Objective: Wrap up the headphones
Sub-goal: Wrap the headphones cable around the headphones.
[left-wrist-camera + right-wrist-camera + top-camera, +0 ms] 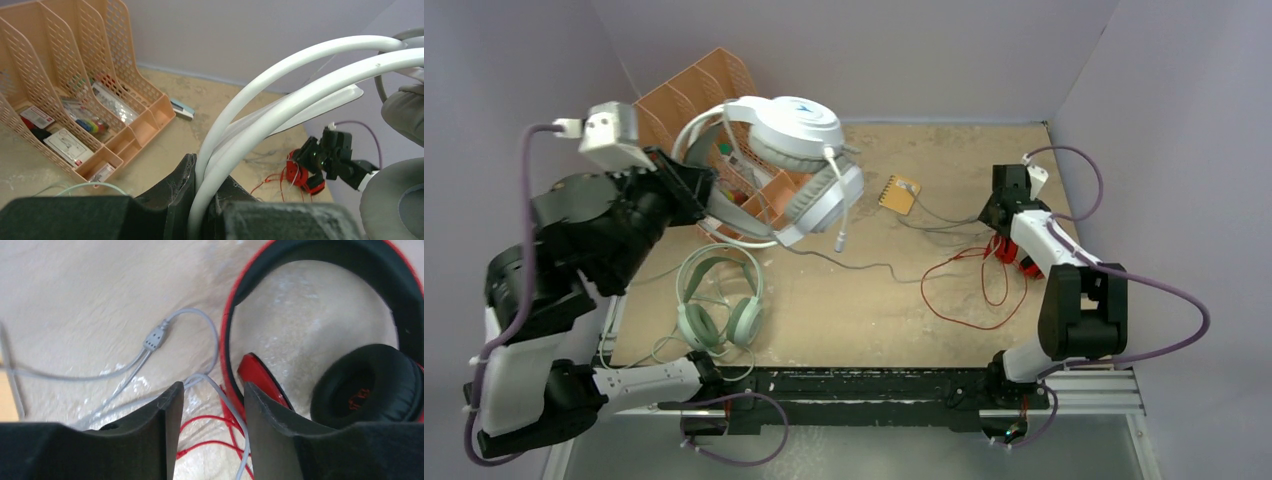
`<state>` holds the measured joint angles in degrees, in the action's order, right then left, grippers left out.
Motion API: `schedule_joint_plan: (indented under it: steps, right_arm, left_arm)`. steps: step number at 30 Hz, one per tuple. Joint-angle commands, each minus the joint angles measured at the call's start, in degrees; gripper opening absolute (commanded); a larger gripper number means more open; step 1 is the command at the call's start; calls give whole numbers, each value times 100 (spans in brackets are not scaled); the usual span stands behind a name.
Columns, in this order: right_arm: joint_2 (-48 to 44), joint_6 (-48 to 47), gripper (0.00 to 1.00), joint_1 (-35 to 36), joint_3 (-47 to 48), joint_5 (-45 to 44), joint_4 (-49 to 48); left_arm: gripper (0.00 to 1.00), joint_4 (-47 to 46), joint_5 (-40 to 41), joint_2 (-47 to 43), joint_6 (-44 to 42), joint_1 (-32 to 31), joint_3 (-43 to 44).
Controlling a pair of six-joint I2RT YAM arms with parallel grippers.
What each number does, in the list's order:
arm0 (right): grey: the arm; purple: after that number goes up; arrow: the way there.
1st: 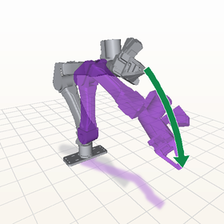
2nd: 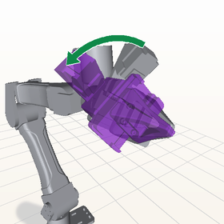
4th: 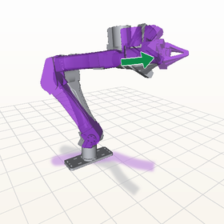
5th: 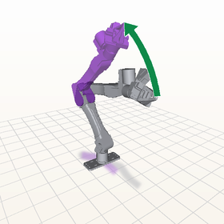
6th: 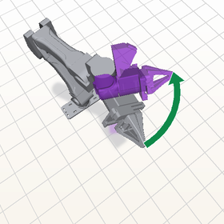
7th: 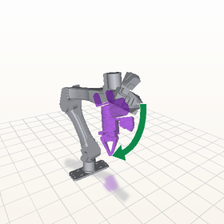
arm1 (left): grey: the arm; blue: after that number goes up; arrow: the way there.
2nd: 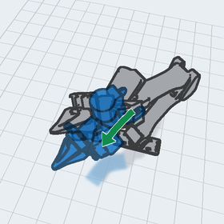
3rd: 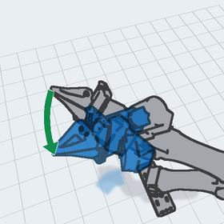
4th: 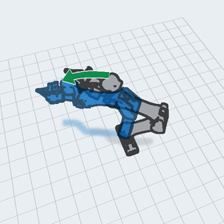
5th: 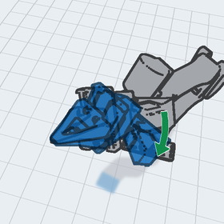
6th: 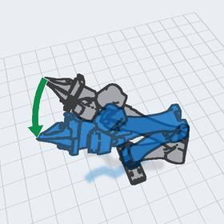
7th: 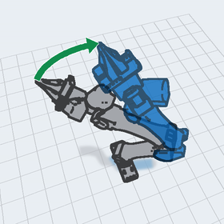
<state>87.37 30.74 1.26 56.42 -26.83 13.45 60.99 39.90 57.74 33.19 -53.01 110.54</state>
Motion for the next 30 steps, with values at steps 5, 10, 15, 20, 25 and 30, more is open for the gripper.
schedule_joint_plan:
  steps: [5, 10, 15, 20, 25, 30]
  right_arm:
    - [-637, -1865, 80, 378, 66, 2614, -30]
    - [-1473, -2569, 90, 1349, -128, 3764, -421]
    - [-2281, -3285, 92, 2327, -1290, 5668, -2091]
    - [-2415, -2778, 91, 2529, -2083, 6176, -3327]
    - [-2621, -2331, 89, 2529, -2551, 5730, -3407]
    - [-2853, -2159, 88, 2529, -2901, 5525, -3274]
  left_arm:
    - [0, -728, -300, 392, 554, -7, -65]
    - [0, -731, -153, 461, 513, -12, -40]
    - [0, -647, -51, 518, 457, -7, 129]
    - [0, -516, 51, 488, 433, -7, 305]
    - [0, -480, 35, 429, 418, -7, 360]
    - [0, -556, -55, 363, 401, -7, 295]
